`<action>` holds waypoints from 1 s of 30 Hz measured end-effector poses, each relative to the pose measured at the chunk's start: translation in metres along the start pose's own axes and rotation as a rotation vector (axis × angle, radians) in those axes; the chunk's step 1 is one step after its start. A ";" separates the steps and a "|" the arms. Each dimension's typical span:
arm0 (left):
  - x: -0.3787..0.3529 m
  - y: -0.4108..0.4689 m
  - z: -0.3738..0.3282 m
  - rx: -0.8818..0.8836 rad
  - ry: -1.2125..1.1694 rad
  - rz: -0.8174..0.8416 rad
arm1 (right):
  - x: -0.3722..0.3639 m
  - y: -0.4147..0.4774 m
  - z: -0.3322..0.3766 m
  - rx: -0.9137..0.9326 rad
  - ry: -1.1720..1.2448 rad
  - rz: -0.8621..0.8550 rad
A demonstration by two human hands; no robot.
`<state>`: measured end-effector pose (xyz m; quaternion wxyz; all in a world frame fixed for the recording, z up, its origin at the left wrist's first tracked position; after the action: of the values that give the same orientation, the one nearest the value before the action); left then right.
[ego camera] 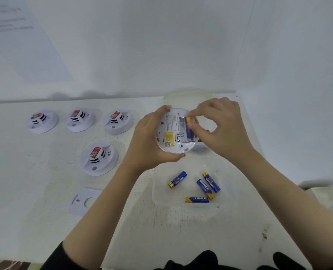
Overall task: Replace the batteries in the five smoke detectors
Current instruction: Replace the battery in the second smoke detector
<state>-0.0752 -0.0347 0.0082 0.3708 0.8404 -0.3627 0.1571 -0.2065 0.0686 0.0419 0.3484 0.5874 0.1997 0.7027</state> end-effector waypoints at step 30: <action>0.003 -0.002 -0.019 -0.018 -0.054 -0.123 | 0.002 -0.011 0.009 -0.011 0.293 -0.004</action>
<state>-0.0715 -0.0212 0.0221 0.3772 0.8618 -0.3215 0.1080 -0.1954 0.0767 0.0376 0.3203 0.4760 0.2458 0.7813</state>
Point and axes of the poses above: each hand's wrist, its own y-axis towards the middle knuckle, its own x-axis out of the back of the hand, z = x × y, the point moved 6 cm from there along y, towards the middle knuckle, and after that the axes turned 15 degrees about -y, right-handed, at the moved point
